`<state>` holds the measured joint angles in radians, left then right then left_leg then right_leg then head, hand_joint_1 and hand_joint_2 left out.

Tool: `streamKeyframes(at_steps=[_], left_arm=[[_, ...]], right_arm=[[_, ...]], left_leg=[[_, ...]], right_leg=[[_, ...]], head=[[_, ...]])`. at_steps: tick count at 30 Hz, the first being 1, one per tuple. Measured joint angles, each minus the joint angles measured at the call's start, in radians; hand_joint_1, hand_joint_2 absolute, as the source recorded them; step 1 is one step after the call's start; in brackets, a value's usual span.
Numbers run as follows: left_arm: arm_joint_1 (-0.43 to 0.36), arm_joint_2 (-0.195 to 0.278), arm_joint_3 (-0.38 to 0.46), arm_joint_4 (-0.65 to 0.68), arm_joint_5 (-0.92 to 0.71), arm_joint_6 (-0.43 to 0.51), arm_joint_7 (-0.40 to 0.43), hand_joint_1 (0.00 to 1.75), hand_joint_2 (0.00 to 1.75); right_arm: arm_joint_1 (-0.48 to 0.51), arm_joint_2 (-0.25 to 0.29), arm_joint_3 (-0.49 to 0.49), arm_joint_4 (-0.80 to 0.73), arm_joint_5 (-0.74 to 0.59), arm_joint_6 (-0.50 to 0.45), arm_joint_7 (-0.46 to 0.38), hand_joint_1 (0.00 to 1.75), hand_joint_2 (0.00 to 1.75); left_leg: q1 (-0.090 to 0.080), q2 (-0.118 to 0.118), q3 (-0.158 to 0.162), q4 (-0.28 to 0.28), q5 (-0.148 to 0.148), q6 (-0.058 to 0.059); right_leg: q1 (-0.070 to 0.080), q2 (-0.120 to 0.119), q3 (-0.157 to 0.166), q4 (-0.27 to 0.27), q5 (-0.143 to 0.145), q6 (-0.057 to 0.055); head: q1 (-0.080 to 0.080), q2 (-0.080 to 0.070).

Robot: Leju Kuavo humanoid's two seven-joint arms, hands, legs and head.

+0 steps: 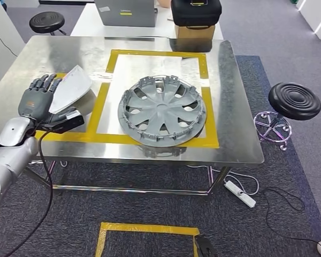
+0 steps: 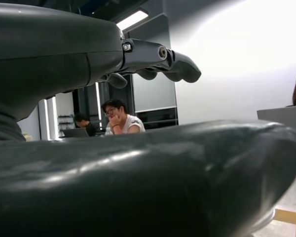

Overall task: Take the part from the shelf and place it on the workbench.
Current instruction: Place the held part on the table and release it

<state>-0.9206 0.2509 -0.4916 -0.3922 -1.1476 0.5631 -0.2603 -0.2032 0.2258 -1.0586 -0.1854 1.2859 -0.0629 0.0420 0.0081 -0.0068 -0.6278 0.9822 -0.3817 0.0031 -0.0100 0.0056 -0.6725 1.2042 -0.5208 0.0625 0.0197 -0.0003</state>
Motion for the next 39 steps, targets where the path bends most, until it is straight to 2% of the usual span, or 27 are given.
streamKeyframes(at_steps=[2,3,6,7,9,11,12,13,14,15,17,19,21,22,23,24,26,27,28,29,30,31,33,34,37,38,39], left_arm=[[-0.002,-0.003,0.003,0.0,-0.003,-0.004,-0.001,0.0,0.0],[-0.003,-0.004,0.004,0.0,-0.004,-0.006,-0.001,0.0,0.0],[-0.004,-0.005,0.006,0.0,-0.004,-0.008,-0.006,0.0,0.0],[-0.004,-0.005,0.006,0.0,-0.004,-0.009,-0.008,0.0,0.0],[-0.004,-0.005,0.008,0.0,-0.004,-0.01,-0.011,0.0,0.0],[-0.001,-0.006,0.01,0.0,-0.005,-0.01,-0.012,0.0,0.0],[0.002,-0.006,0.011,0.0,-0.006,-0.01,-0.013,0.0,0.0],[0.005,-0.007,0.011,0.0,-0.006,-0.01,-0.013,0.0,0.0],[0.007,-0.007,0.011,0.0,-0.007,-0.01,-0.013,0.0,0.0],[0.008,-0.008,0.012,0.0,-0.008,-0.009,-0.013,0.0,0.0],[0.004,-0.01,0.015,0.0,-0.009,-0.009,-0.013,0.0,0.0],[0.001,-0.012,0.02,0.0,-0.012,-0.008,-0.013,0.0,0.0],[0.003,-0.013,0.025,0.0,-0.014,-0.008,-0.013,0.0,0.0],[0.005,-0.014,0.026,0.0,-0.015,-0.008,-0.013,0.0,0.0],[0.006,-0.015,0.026,0.0,-0.015,-0.008,-0.013,0.0,0.0],[0.006,-0.016,0.026,0.0,-0.015,-0.008,-0.013,0.0,0.0],[0.007,-0.017,0.027,0.0,-0.016,-0.008,-0.013,0.0,0.0],[0.008,-0.017,0.027,0.0,-0.016,-0.008,-0.013,0.0,0.0],[0.01,-0.017,0.027,0.0,-0.016,-0.008,-0.013,0.0,0.0],[0.012,-0.017,0.027,0.0,-0.017,-0.008,-0.013,0.0,0.0],[0.015,-0.017,0.027,0.0,-0.017,-0.008,-0.013,0.0,0.0],[0.016,-0.017,0.027,0.0,-0.017,-0.007,-0.012,0.0,0.0],[0.018,-0.015,0.028,0.0,-0.017,-0.006,-0.01,0.0,0.0],[0.019,-0.014,0.028,0.0,-0.017,-0.006,-0.008,0.0,0.0],[0.027,-0.012,0.031,0.0,-0.013,-0.006,-0.005,0.0,0.0],[0.032,-0.011,0.032,0.0,-0.01,-0.006,-0.005,0.0,0.0],[0.037,-0.011,0.033,0.0,-0.009,-0.006,-0.004,0.0,0.0]], right_arm=[[-0.004,0.001,0.0,0.0,0.001,0.0,0.0,0.0,0.0],[-0.005,0.002,0.0,0.0,0.002,0.0,0.0,0.0,0.0],[-0.006,0.003,0.0,0.0,0.004,0.0,0.001,0.0,0.0],[-0.006,0.003,0.0,0.0,0.005,0.0,0.001,0.0,0.0],[-0.007,0.003,0.0,0.0,0.006,0.0,0.001,0.0,0.0],[-0.006,0.003,0.0,0.0,0.006,0.0,0.001,0.0,0.0],[-0.006,0.003,0.0,0.0,0.006,0.0,0.001,0.0,0.0],[-0.006,0.003,0.0,0.0,0.007,0.0,0.001,0.0,0.0],[-0.006,0.003,0.0,0.0,0.007,0.0,0.001,0.0,0.0],[-0.006,0.003,0.0,0.0,0.007,0.0,0.001,0.0,0.0],[-0.007,0.003,0.0,0.0,0.007,0.001,0.001,0.0,0.0],[-0.008,0.003,0.0,0.0,0.007,0.001,0.001,0.0,0.0],[-0.005,0.003,0.0,0.0,0.008,0.001,0.001,0.0,0.0],[-0.003,0.003,0.0,0.0,0.008,0.001,0.001,0.0,0.0],[-0.002,0.003,0.0,0.0,0.008,0.001,0.001,0.0,0.0],[-0.002,0.003,0.0,0.0,0.008,0.001,0.001,0.0,0.0],[-0.002,0.003,0.0,0.0,0.008,0.002,0.002,0.0,0.0],[-0.003,0.003,0.0,0.0,0.008,0.002,0.002,0.0,0.0],[-0.003,0.003,0.0,0.0,0.008,0.001,0.002,0.0,0.0],[-0.002,0.003,0.0,0.0,0.007,0.001,0.002,0.0,0.0],[-0.002,0.003,0.0,0.0,0.007,0.001,0.002,0.0,0.0],[-0.003,0.003,0.0,0.0,0.007,0.001,0.002,0.0,0.0],[-0.005,0.003,0.0,0.0,0.007,0.001,0.001,0.0,0.0],[-0.006,0.003,0.0,0.0,0.007,0.001,0.001,0.0,0.0],[-0.004,0.002,0.0,0.0,0.006,0.0,0.001,0.0,0.0],[-0.004,0.002,0.0,0.0,0.006,0.0,0.001,0.0,0.0],[-0.004,0.002,0.0,0.0,0.006,0.0,0.001,0.0,0.0]], left_leg=[[0.001,-0.001,-0.003,0.009,-0.002,-0.014],[0.001,-0.002,-0.006,0.013,-0.001,-0.021],[0.002,-0.002,-0.012,0.012,0.007,-0.04],[0.003,-0.001,-0.015,0.016,0.0,-0.046],[0.004,0.0,-0.041,0.079,-0.054,-0.054],[0.004,0.0,-0.089,0.21,-0.133,-0.058],[0.004,0.0,-0.108,0.266,-0.158,-0.059],[0.004,0.0,-0.113,0.293,-0.167,-0.058],[0.004,0.0,-0.099,0.283,-0.158,-0.056],[0.004,0.0,-0.065,0.237,-0.136,-0.054],[0.004,0.0,0.024,0.101,-0.095,-0.048],[0.001,-0.001,0.066,0.025,-0.081,-0.041],[-0.002,-0.002,0.06,0.017,-0.072,-0.03],[-0.001,-0.001,0.055,0.015,-0.064,-0.024],[0.0,0.001,0.05,0.014,-0.055,-0.017],[0.002,0.002,0.043,0.012,-0.047,-0.011],[0.002,0.003,0.024,0.011,-0.03,-0.003],[0.001,0.004,0.013,0.012,-0.022,-0.002],[0.0,0.004,0.002,0.012,-0.013,-0.003],[0.0,0.004,-0.009,0.012,-0.005,-0.004],[0.0,0.004,-0.019,0.013,0.004,-0.005],[0.0,0.003,-0.028,0.013,0.012,-0.009],[-0.001,0.003,-0.042,0.014,0.028,-0.018],[-0.001,0.003,-0.045,0.013,0.036,-0.024],[0.001,0.004,-0.049,0.007,0.055,-0.043],[0.002,0.004,-0.054,0.014,0.043,-0.049],[0.002,0.004,-0.065,0.038,0.015,-0.054]], right_leg=[[-0.003,0.003,0.056,-0.125,0.058,0.0],[-0.003,0.006,0.07,-0.159,0.071,-0.004],[0.001,0.012,0.066,-0.165,0.081,-0.028],[0.001,0.012,0.063,-0.165,0.085,-0.036],[-0.001,0.012,0.055,-0.168,0.095,-0.052],[0.0,0.011,0.043,-0.168,0.105,-0.059],[0.001,0.01,0.036,-0.168,0.111,-0.061],[0.002,0.01,0.029,-0.168,0.117,-0.061],[0.002,0.01,0.022,-0.168,0.123,-0.061],[0.002,0.01,0.015,-0.167,0.129,-0.059],[0.004,0.011,0.003,-0.166,0.141,-0.052],[0.007,0.011,-0.006,-0.168,0.155,-0.041],[0.006,0.011,-0.011,-0.177,0.17,-0.029],[0.005,0.01,-0.015,-0.177,0.17,-0.023],[0.004,0.009,-0.022,-0.164,0.153,-0.018],[0.004,0.007,-0.034,-0.131,0.12,-0.014],[0.003,0.003,-0.071,-0.005,0.022,-0.008],[0.004,0.003,-0.086,0.059,-0.014,-0.006],[0.004,0.003,-0.089,0.102,-0.032,-0.006],[0.005,0.003,-0.074,0.108,-0.028,-0.007],[0.005,0.003,-0.04,0.078,-0.01,-0.008],[0.005,0.003,0.009,0.017,0.012,-0.01],[0.007,0.004,0.105,-0.115,0.027,-0.016],[0.008,0.005,0.13,-0.155,0.026,-0.02],[0.012,0.007,0.124,-0.173,0.039,-0.04],[0.01,0.006,0.117,-0.173,0.048,-0.049],[0.009,0.005,0.108,-0.175,0.059,-0.057]], head=[[0.0,0.0],[0.0,0.0],[0.0,0.0],[0.0,0.0],[-0.004,0.0],[-0.006,0.0],[-0.006,0.0],[-0.006,0.0],[-0.006,0.0],[-0.007,0.0],[-0.007,0.0],[-0.007,0.0],[-0.007,0.0],[-0.008,0.0],[-0.007,0.0],[-0.006,0.0],[-0.004,0.0],[-0.004,0.0],[-0.004,0.0],[-0.004,0.0],[-0.004,0.0],[-0.004,0.0],[-0.005,0.0],[-0.004,0.0],[-0.001,0.0],[-0.003,0.0],[-0.005,0.0]])
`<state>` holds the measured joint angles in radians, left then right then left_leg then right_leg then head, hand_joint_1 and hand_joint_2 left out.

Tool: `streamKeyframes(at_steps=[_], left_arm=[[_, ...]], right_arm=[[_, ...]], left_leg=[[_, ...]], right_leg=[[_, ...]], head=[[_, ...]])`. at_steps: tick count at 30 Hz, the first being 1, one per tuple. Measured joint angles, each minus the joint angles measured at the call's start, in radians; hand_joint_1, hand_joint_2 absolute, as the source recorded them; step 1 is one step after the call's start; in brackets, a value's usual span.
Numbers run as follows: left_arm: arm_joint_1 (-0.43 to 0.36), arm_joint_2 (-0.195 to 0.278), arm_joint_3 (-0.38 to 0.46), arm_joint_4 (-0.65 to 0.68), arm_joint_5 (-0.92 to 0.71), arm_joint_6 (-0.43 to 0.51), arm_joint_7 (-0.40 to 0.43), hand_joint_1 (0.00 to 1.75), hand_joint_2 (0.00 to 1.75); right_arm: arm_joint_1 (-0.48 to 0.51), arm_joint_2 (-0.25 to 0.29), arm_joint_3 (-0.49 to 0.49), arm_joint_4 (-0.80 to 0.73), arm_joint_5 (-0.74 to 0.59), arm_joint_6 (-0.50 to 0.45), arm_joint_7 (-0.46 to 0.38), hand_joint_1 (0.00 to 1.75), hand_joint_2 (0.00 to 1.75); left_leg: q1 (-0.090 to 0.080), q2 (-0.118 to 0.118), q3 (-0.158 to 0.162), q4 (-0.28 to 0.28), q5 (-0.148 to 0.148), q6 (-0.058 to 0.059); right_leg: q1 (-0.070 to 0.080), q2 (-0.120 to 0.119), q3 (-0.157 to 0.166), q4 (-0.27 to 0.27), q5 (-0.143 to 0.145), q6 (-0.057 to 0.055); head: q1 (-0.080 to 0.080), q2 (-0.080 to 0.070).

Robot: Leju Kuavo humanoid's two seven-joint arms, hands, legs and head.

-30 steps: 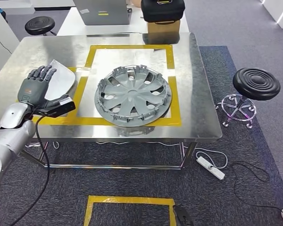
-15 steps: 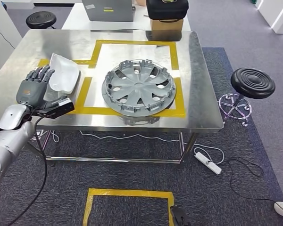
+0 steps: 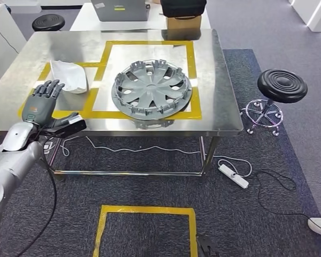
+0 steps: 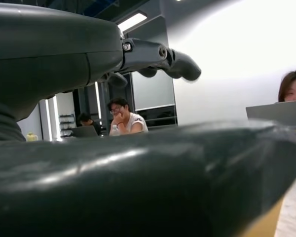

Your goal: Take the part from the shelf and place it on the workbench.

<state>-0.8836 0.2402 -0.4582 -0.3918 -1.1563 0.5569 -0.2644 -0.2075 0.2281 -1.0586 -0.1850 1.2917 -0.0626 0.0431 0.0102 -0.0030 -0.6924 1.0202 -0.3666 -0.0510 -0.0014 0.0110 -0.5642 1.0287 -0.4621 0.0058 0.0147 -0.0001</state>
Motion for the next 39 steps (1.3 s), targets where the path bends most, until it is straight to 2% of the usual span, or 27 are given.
streamKeyframes(at_steps=[1,3,4,5,6,7,8,9,10,11,12,13,16,17,19,21,23,25,28,31,39], left_arm=[[0.004,0.001,0.001,0.0,0.001,0.0,0.0,0.0,0.0],[0.012,0.001,0.002,0.0,0.003,0.0,0.001,0.0,0.0],[0.016,0.001,0.003,0.0,0.005,-0.003,0.002,0.0,0.44],[0.021,0.001,0.004,0.001,0.009,-0.009,0.003,0.0,0.87],[0.027,0.001,0.009,0.001,0.016,-0.022,0.004,0.0,1.31],[0.035,0.001,0.016,0.002,0.028,-0.04,0.007,0.0,1.75],[0.046,0.0,0.026,0.005,0.042,-0.061,0.012,0.0,1.75],[0.065,-0.001,0.039,0.008,0.06,-0.079,0.02,0.0,1.75],[0.092,-0.002,0.054,0.012,0.078,-0.091,0.031,0.0,1.75],[0.127,-0.005,0.072,0.019,0.097,-0.097,0.042,0.0,1.75],[0.167,-0.01,0.091,0.027,0.116,-0.1,0.053,0.0,1.75],[0.21,-0.017,0.11,0.038,0.133,-0.105,0.062,0.0,1.75],[0.337,-0.042,0.169,0.068,0.179,-0.136,0.095,0.0,1.75],[0.376,-0.051,0.187,0.077,0.191,-0.148,0.106,0.0,1.75],[0.444,-0.07,0.22,0.096,0.213,-0.188,0.129,0.0,1.75],[0.501,-0.088,0.249,0.11,0.24,-0.241,0.153,0.0,1.75],[0.556,-0.106,0.28,0.122,0.266,-0.283,0.172,0.0,0.87],[0.606,-0.125,0.309,0.133,0.288,-0.321,0.191,0.0,0.0],[0.669,-0.15,0.349,0.147,0.323,-0.381,0.227,0.0,0.0],[0.719,-0.174,0.392,0.157,0.36,-0.42,0.253,0.0,0.0],[0.798,-0.22,0.512,0.173,0.463,-0.511,0.272,0.0,0.0]], right_arm=[[0.0,0.0,0.0,0.0,0.0,0.0,0.0,0.0,0.0],[0.0,0.0,0.0,0.0,0.0,0.0,0.0,0.0,0.0],[0.001,0.0,0.0,0.0,0.0,0.0,0.0,0.0,0.0],[0.001,0.0,0.0,0.0,0.0,0.0,0.0,0.0,0.0],[0.002,0.0,0.0,0.0,-0.001,0.0,0.0,0.0,0.44],[0.002,0.0,0.0,0.0,-0.001,0.0,0.0,0.0,0.87],[0.002,0.0,0.0,0.0,-0.002,-0.001,0.0,0.0,1.31],[0.003,0.0,0.0,0.0,-0.001,-0.001,0.001,0.0,1.75],[0.004,0.0,0.0,0.0,-0.001,-0.003,0.001,0.0,1.75],[0.006,0.0,0.0,0.0,0.0,-0.004,0.002,0.0,1.75],[0.009,0.0,0.0,0.0,0.002,-0.006,0.002,0.0,1.75],[0.013,0.0,0.0,0.0,0.002,-0.008,0.002,0.0,1.75],[0.026,-0.001,0.0,0.0,0.003,-0.012,0.003,0.0,1.75],[0.028,-0.001,0.0,0.0,0.003,-0.012,0.003,0.0,1.75],[0.031,-0.001,0.0,0.0,0.002,-0.014,0.003,0.0,1.75],[0.033,-0.002,0.0,0.0,-0.002,-0.014,0.002,0.0,0.87],[0.037,-0.002,-0.001,0.0,-0.008,-0.012,0.0,0.0,0.0],[0.04,-0.003,-0.003,0.0,-0.013,-0.009,-0.001,0.0,0.0],[0.041,-0.005,-0.005,0.0,-0.017,-0.004,-0.002,0.0,0.0],[0.044,-0.009,-0.011,0.0,-0.019,-0.002,-0.003,0.0,0.0],[0.049,-0.018,-0.019,0.0,-0.03,0.014,-0.025,0.0,0.0]], left_leg=[[0.0,0.0,-0.016,0.046,-0.044,-0.004],[0.0,0.0,-0.054,0.178,-0.133,-0.01],[0.0,0.0,-0.065,0.232,-0.15,-0.012],[0.0,0.0,-0.063,0.259,-0.144,-0.012],[0.0,0.0,-0.045,0.253,-0.12,-0.011],[0.0,0.0,-0.012,0.217,-0.092,-0.009],[0.0,0.0,0.035,0.16,-0.077,-0.007],[-0.002,0.001,0.087,0.09,-0.079,-0.002],[-0.003,0.001,0.128,0.03,-0.092,0.005],[-0.006,0.001,0.155,-0.012,-0.107,0.011],[-0.008,0.001,0.166,-0.036,-0.114,0.017],[-0.009,0.001,0.166,-0.041,-0.114,0.019],[-0.011,0.0,0.165,-0.045,-0.108,0.023],[-0.012,0.0,0.164,-0.045,-0.106,0.027],[-0.013,0.0,0.161,-0.045,-0.103,0.032],[-0.013,0.0,0.158,-0.045,-0.101,0.035],[-0.013,0.001,0.156,-0.044,-0.101,0.037],[-0.013,0.001,0.155,-0.044,-0.101,0.038],[-0.013,0.001,0.154,-0.044,-0.102,0.04],[-0.013,0.001,0.153,-0.044,-0.102,0.041],[-0.012,0.0,0.15,-0.042,-0.102,0.043]], right_leg=[[-0.001,-0.001,-0.01,-0.001,0.01,-0.006],[-0.001,-0.001,-0.036,0.0,0.028,-0.01],[-0.001,-0.002,-0.05,0.0,0.037,-0.01],[-0.001,-0.002,-0.063,0.0,0.046,-0.009],[-0.001,-0.002,-0.076,0.0,0.055,-0.008],[-0.001,-0.002,-0.087,0.0,0.064,-0.006],[-0.001,-0.001,-0.095,0.0,0.072,-0.003],[0.0,0.0,-0.102,0.001,0.079,0.001],[0.0,0.002,-0.106,0.001,0.086,0.007],[0.0,0.003,-0.108,0.0,0.092,0.013],[0.0,0.005,-0.108,-0.002,0.096,0.016],[0.0,0.006,-0.108,-0.005,0.098,0.01],[0.001,0.006,-0.106,-0.015,0.105,-0.018],[0.001,0.006,-0.104,-0.019,0.11,-0.015],[0.0,0.006,-0.101,-0.029,0.12,0.0],[-0.001,0.006,-0.1,-0.036,0.126,0.011],[-0.001,0.006,-0.1,-0.04,0.129,0.019],[-0.002,0.005,-0.101,-0.041,0.129,0.026],[-0.002,0.004,-0.101,-0.042,0.128,0.031],[-0.002,0.004,-0.102,-0.041,0.127,0.032],[-0.003,0.004,-0.103,-0.042,0.13,0.036]], head=[[-0.002,0.0],[-0.005,0.0],[-0.005,0.0],[-0.005,0.0],[-0.005,0.0],[-0.005,0.0],[-0.005,0.0],[-0.005,0.0],[-0.004,0.0],[-0.004,0.0],[-0.004,0.0],[-0.004,0.0],[-0.003,0.0],[-0.003,0.0],[-0.002,0.0],[-0.002,0.0],[-0.003,0.0],[-0.003,0.0],[-0.003,0.0],[-0.003,0.0],[-0.003,0.0]])
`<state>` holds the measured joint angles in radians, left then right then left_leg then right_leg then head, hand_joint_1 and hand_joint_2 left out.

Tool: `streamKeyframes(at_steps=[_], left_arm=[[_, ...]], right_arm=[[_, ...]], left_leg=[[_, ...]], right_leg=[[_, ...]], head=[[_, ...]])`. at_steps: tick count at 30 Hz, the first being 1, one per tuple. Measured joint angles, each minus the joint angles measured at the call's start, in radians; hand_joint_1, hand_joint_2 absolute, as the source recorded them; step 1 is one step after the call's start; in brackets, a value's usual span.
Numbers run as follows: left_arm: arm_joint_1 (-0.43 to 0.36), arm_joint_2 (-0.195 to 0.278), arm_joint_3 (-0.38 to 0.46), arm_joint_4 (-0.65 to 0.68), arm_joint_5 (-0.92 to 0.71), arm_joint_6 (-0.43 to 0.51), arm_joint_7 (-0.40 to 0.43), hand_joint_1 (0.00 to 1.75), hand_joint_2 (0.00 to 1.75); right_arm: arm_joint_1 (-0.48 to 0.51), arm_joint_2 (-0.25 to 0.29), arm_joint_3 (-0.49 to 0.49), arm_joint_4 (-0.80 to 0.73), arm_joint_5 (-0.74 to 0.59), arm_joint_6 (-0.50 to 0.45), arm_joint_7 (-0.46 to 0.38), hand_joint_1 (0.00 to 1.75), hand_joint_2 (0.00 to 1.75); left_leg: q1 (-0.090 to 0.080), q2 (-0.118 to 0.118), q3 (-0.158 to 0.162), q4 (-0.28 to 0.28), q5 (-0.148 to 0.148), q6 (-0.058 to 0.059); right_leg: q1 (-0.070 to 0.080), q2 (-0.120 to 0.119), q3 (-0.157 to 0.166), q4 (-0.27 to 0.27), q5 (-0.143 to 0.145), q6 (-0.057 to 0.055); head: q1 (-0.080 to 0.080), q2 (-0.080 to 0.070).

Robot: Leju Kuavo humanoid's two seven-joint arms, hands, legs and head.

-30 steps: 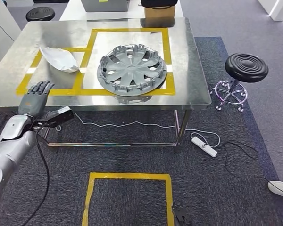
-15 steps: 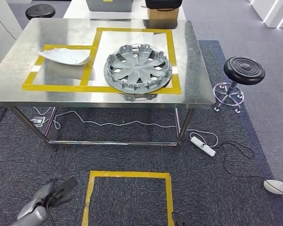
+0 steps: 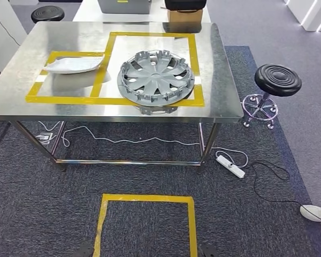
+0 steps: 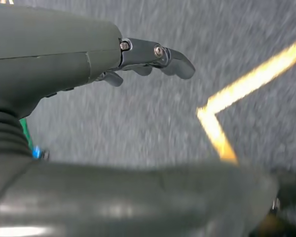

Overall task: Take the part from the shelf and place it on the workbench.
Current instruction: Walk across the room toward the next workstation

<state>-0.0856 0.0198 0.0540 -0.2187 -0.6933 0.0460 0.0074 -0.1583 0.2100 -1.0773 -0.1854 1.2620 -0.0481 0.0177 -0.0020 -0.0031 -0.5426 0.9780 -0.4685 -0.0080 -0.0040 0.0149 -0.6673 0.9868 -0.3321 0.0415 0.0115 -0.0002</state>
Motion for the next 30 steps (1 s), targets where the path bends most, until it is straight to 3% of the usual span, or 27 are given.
streamKeyframes(at_steps=[3,5,6,9,10,11,12,14,16,18,20,22,24,25,26,28,30], left_arm=[[0.014,-0.012,0.037,0.003,0.016,-0.032,0.003,0.0,0.0],[0.018,-0.019,0.052,0.004,0.018,-0.039,0.004,0.0,0.0],[0.018,-0.021,0.058,0.004,0.02,-0.039,0.004,0.0,0.0],[0.022,-0.028,0.075,0.005,0.024,-0.027,0.001,0.0,0.0],[0.024,-0.031,0.08,0.005,0.024,-0.021,-0.001,0.0,0.0],[0.026,-0.034,0.084,0.006,0.023,-0.016,-0.003,0.0,0.0],[0.026,-0.037,0.086,0.006,0.021,-0.011,-0.004,0.0,0.0],[0.026,-0.04,0.089,0.007,0.015,-0.004,-0.01,0.0,0.0],[0.025,-0.041,0.091,0.007,0.008,0.0,-0.017,0.0,0.0],[0.026,-0.041,0.094,0.007,0.004,0.003,-0.021,0.0,0.0],[0.029,-0.042,0.099,0.008,0.002,0.004,-0.023,0.0,0.0],[0.028,-0.044,0.101,0.009,-0.002,0.006,-0.025,0.0,0.0],[0.024,-0.046,0.101,0.009,-0.008,0.013,-0.026,0.0,0.0],[0.024,-0.046,0.102,0.009,-0.01,0.018,-0.026,0.0,0.0],[0.024,-0.047,0.103,0.009,-0.011,0.021,-0.027,0.0,0.0],[0.024,-0.048,0.106,0.01,-0.008,0.025,-0.031,0.0,0.0],[0.016,-0.049,0.109,0.01,-0.003,0.027,-0.035,0.0,0.0]], right_arm=[[0.004,-0.001,0.0,0.0,0.004,0.007,-0.001,0.0,0.0],[0.004,-0.001,0.0,0.0,0.004,0.007,-0.001,0.0,0.0],[0.005,-0.001,0.0,0.0,0.004,0.007,-0.001,0.0,0.0],[0.009,-0.002,0.0,0.0,0.005,0.008,-0.001,0.0,0.0],[0.012,-0.002,0.0,0.0,0.005,0.008,-0.001,0.0,0.0],[0.014,-0.003,0.0,0.0,0.005,0.007,-0.002,0.0,0.0],[0.016,-0.004,0.0,0.0,0.005,0.007,-0.002,0.0,0.0],[0.016,-0.005,0.0,0.0,0.006,0.007,-0.003,0.0,0.0],[0.015,-0.005,0.0,0.0,0.007,0.007,-0.004,0.0,0.0],[0.015,-0.006,0.0,0.0,0.007,0.007,-0.004,0.0,0.0],[0.015,-0.006,0.0,0.0,0.007,0.007,-0.004,0.0,0.0],[0.015,-0.006,0.0,0.0,0.008,0.007,-0.004,0.0,0.0],[0.018,-0.007,0.0,0.0,0.008,0.007,-0.004,0.0,0.0],[0.02,-0.007,0.0,0.0,0.008,0.007,-0.004,0.0,0.0],[0.02,-0.007,0.0,0.0,0.008,0.007,-0.004,0.0,0.0],[0.02,-0.007,-0.001,0.0,0.008,0.007,-0.004,0.0,0.0],[0.02,-0.007,-0.001,0.0,0.008,0.007,-0.006,0.0,0.0]], left_leg=[[-0.003,-0.001,0.0,-0.002,0.007,0.013],[0.003,-0.002,0.003,-0.015,0.02,0.019],[0.007,-0.003,0.004,-0.021,0.027,0.021],[0.009,-0.009,-0.003,-0.022,0.035,0.02],[0.011,-0.014,-0.006,-0.021,0.037,0.017],[0.013,-0.02,-0.009,-0.02,0.039,0.013],[0.016,-0.028,-0.011,-0.018,0.041,0.008],[0.022,-0.047,-0.018,-0.009,0.042,-0.008],[0.022,-0.063,-0.027,0.0,0.043,-0.024],[0.024,-0.076,-0.033,-0.001,0.049,-0.035],[0.026,-0.066,-0.042,0.011,0.04,-0.044],[0.025,-0.035,-0.08,0.091,-0.014,-0.048],[0.024,-0.017,-0.139,0.221,-0.08,-0.049],[0.024,-0.014,-0.159,0.268,-0.096,-0.049],[0.024,-0.013,-0.161,0.279,-0.093,-0.048],[0.023,0.003,-0.111,0.203,-0.045,-0.043],[0.018,0.051,-0.037,0.08,-0.002,-0.037]], right_leg=[[-0.003,-0.001,0.001,-0.004,0.008,0.011],[-0.003,-0.002,-0.009,0.016,-0.015,0.015],[-0.002,-0.003,-0.023,0.054,-0.045,0.016],[-0.007,-0.005,-0.086,0.254,-0.165,0.023],[-0.009,-0.006,-0.091,0.293,-0.183,0.027],[-0.011,-0.006,-0.076,0.291,-0.183,0.029],[-0.013,-0.004,-0.038,0.246,-0.167,0.032],[-0.02,0.018,0.058,0.107,-0.136,0.038],[-0.022,0.035,0.105,0.037,-0.13,0.027],[-0.019,0.026,0.102,0.041,-0.13,0.005],[-0.018,0.01,0.098,0.042,-0.125,-0.012],[-0.016,-0.008,0.093,0.041,-0.121,-0.026],[-0.012,-0.029,0.087,0.041,-0.119,-0.031],[-0.01,-0.041,0.085,0.041,-0.118,-0.032],[-0.009,-0.053,0.082,0.041,-0.117,-0.033],[-0.007,-0.075,0.08,0.042,-0.115,-0.031],[-0.003,-0.093,0.08,0.045,-0.115,-0.022]], head=[[-0.001,0.0],[0.001,0.0],[0.002,0.0],[0.003,0.0],[0.003,0.0],[0.003,0.0],[0.003,0.0],[0.005,0.0],[0.006,0.0],[0.006,0.0],[0.005,0.0],[0.002,0.0],[-0.001,0.0],[-0.001,0.0],[-0.001,0.0],[-0.001,0.0],[-0.004,0.0]])
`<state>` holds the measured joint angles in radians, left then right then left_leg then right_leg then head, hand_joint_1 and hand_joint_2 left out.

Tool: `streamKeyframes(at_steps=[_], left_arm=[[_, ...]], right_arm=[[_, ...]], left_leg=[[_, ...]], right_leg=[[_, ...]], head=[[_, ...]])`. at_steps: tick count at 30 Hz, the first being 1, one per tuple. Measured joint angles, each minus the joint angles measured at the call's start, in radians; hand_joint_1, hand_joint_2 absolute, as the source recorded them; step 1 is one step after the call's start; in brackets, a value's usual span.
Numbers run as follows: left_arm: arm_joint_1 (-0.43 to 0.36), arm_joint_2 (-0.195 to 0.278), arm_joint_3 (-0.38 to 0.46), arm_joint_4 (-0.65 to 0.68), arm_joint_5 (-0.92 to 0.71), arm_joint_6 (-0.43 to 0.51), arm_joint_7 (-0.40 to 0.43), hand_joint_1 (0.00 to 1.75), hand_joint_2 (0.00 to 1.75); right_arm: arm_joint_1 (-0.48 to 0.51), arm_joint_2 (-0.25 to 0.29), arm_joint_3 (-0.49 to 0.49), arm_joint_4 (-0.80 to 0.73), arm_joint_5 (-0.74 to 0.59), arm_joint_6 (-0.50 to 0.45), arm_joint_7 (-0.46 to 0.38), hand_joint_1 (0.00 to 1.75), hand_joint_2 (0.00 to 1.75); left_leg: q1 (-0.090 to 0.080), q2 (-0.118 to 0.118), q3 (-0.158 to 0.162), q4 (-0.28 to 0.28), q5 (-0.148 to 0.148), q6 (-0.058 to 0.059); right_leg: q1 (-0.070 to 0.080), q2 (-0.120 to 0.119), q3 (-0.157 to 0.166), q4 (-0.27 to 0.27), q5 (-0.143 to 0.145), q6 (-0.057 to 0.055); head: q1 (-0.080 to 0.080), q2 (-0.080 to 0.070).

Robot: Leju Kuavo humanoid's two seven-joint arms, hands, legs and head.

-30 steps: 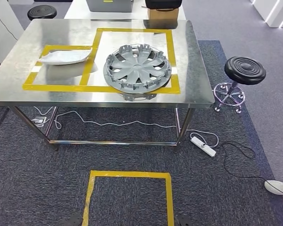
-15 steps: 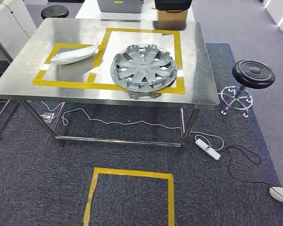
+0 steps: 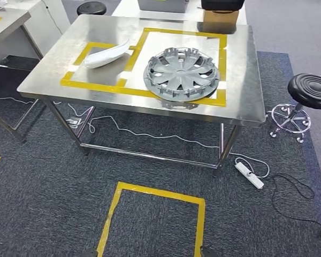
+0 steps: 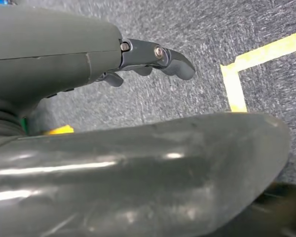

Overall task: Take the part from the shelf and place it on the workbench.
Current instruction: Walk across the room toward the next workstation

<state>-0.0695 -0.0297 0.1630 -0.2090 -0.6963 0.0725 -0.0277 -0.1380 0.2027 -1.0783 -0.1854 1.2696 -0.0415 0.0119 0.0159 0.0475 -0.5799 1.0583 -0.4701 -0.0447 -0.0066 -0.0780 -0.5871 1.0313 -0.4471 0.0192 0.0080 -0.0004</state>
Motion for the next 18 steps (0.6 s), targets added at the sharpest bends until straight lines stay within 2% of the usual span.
streamKeyframes(at_steps=[1,2,4,5,6,8,10,11,12,13,15,16,17,18], left_arm=[[-0.005,-0.001,0.002,0.0,0.002,0.0,-0.001,0.0,0.0],[-0.009,-0.002,0.004,0.0,0.003,0.0,-0.001,0.0,0.0],[-0.008,-0.002,0.011,0.0,0.005,0.0,0.001,0.0,0.0],[-0.005,-0.003,0.016,0.001,0.006,-0.001,0.002,0.0,0.0],[-0.003,-0.003,0.02,0.001,0.006,-0.002,0.004,0.0,0.0],[-0.003,-0.003,0.023,0.001,0.006,-0.003,0.005,0.0,0.0],[-0.005,-0.004,0.025,0.001,0.007,-0.003,0.008,0.0,0.0],[-0.004,-0.004,0.026,0.001,0.008,-0.003,0.011,0.0,0.0],[-0.002,-0.005,0.027,0.001,0.008,-0.004,0.015,0.0,0.0],[-0.001,-0.005,0.028,0.002,0.008,-0.005,0.018,0.0,0.0],[-0.001,-0.006,0.03,0.002,0.009,-0.007,0.025,0.0,0.0],[-0.002,-0.006,0.031,0.002,0.009,-0.007,0.028,0.0,0.0],[-0.003,-0.006,0.033,0.002,0.009,-0.007,0.031,0.0,0.0],[-0.002,-0.006,0.036,0.002,0.009,-0.007,0.033,0.0,0.0]], right_arm=[[0.0,0.0,-0.001,0.0,0.0,0.0,-0.001,0.0,0.0],[0.0,-0.001,-0.002,0.0,0.0,-0.001,-0.002,0.0,0.0],[-0.001,-0.001,-0.005,0.0,0.0,-0.001,-0.003,0.0,0.0],[-0.002,-0.001,-0.006,0.0,0.0,-0.001,-0.003,0.0,0.0],[-0.003,-0.001,-0.007,0.0,0.001,-0.001,-0.004,0.0,0.0],[0.0,-0.001,-0.008,0.0,0.001,-0.001,-0.004,0.0,0.0],[0.004,-0.001,-0.009,0.0,0.001,-0.001,-0.004,0.0,0.0],[0.005,-0.001,-0.009,0.0,0.001,-0.001,-0.004,0.0,0.0],[0.005,-0.001,-0.009,0.0,0.002,-0.002,-0.004,0.0,0.0],[0.004,-0.001,-0.01,0.0,0.002,-0.002,-0.004,0.0,0.0],[0.003,-0.001,-0.01,0.0,0.004,-0.001,-0.004,0.0,0.0],[0.003,-0.001,-0.01,0.0,0.005,-0.001,-0.004,0.0,0.0],[0.002,-0.001,-0.01,0.0,0.006,-0.001,-0.004,0.0,0.0],[0.002,-0.001,-0.01,0.0,0.006,-0.001,-0.004,0.0,0.0]], left_leg=[[-0.003,0.017,0.02,-0.04,0.009,0.004],[-0.005,0.021,0.026,-0.058,0.009,0.008],[-0.006,-0.002,0.021,-0.066,0.014,0.021],[-0.006,-0.012,0.02,-0.067,0.017,0.027],[-0.004,-0.021,0.02,-0.069,0.021,0.033],[-0.004,-0.042,0.017,-0.07,0.025,0.043],[-0.008,-0.067,0.013,-0.07,0.028,0.049],[-0.01,-0.08,0.012,-0.07,0.029,0.05],[-0.011,-0.093,0.012,-0.07,0.03,0.049],[-0.011,-0.106,0.012,-0.07,0.031,0.048],[-0.012,-0.13,0.011,-0.067,0.032,0.043],[-0.013,-0.14,0.008,-0.066,0.034,0.039],[-0.012,-0.149,0.004,-0.066,0.036,0.033],[-0.011,-0.157,0.001,-0.066,0.038,0.026]], right_leg=[[0.003,-0.01,0.0,0.001,0.0,0.006],[0.005,-0.021,0.0,0.001,0.001,0.013],[0.003,-0.039,0.002,-0.003,0.003,0.026],[0.001,-0.028,0.0,0.002,-0.004,0.032],[-0.002,-0.008,-0.008,0.023,-0.021,0.037],[-0.004,0.049,-0.054,0.135,-0.087,0.041],[-0.002,0.073,-0.108,0.26,-0.142,0.039],[-0.001,0.076,-0.116,0.28,-0.143,0.037],[0.0,0.079,-0.105,0.261,-0.125,0.034],[0.001,0.084,-0.078,0.209,-0.094,0.031],[-0.002,0.117,-0.007,0.07,-0.039,0.023],[-0.003,0.132,0.017,0.023,-0.028,0.021],[-0.003,0.141,0.029,-0.001,-0.026,0.019],[-0.002,0.137,0.031,-0.005,-0.027,0.016]], head=[[-0.001,0.0],[-0.001,0.0],[0.001,0.0],[0.003,0.0],[0.005,0.0],[0.011,0.0],[0.015,0.0],[0.015,0.0],[0.016,0.0],[0.016,0.0],[0.016,0.0],[0.015,0.0],[0.015,0.0],[0.015,0.0]])
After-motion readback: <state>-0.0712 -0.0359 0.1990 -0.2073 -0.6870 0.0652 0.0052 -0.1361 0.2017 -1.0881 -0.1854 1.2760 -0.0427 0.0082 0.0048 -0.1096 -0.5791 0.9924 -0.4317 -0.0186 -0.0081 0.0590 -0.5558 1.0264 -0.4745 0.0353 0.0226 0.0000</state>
